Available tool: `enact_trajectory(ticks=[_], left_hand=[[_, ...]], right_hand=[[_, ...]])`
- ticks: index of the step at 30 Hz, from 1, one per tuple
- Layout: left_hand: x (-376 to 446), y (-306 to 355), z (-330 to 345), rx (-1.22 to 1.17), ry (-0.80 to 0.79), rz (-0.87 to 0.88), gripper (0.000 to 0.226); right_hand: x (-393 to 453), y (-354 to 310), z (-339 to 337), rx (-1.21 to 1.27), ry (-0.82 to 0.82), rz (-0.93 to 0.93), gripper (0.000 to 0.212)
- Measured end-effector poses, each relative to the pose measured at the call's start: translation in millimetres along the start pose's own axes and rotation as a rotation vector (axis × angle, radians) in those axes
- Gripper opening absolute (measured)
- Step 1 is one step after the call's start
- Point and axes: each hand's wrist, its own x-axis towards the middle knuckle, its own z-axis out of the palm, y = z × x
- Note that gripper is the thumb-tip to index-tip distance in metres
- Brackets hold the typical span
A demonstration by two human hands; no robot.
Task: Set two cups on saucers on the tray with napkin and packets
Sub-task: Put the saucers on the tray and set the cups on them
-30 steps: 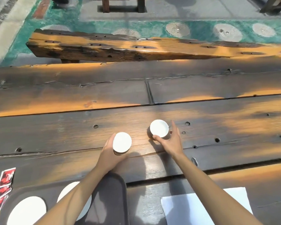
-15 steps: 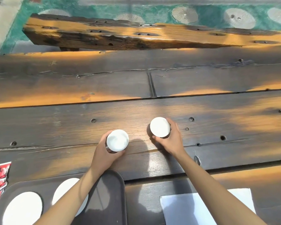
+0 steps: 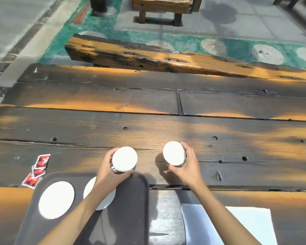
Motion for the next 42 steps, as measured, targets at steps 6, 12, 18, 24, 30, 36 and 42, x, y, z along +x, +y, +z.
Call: enact_trajectory(ticks=[6,12,18,24,30,36,42], left_hand=[[-46,-13,-72,0.013,0.103,-0.074,0.092],[-86,-50,-150,0.023,0.207,-0.126,0.092],[-105,-80,-204,0.036,0.223,-0.186,0.085],[-106,-102,-227,0.057,0.172,-0.225,0.080],[-100,-120,-239,0.132,0.106,-0.206,0.085],[-92,-129,-243,0.153,0.028,-0.175,0.084],[-82,-138,-240,0.150,0.002,-0.158,0.085]], right_hand=[[-44,-45,33,0.015,-0.086,-0.007,0.093],[-82,-83,96,-0.007,-0.214,-0.029,0.089],[-109,-105,167,-0.079,-0.243,0.002,0.086],[-120,-108,214,-0.173,-0.277,0.082,0.094],[-126,-111,242,-0.254,-0.284,0.160,0.105],[-126,-107,257,-0.247,-0.258,0.218,0.102],[-126,-103,263,-0.246,-0.239,0.252,0.101]])
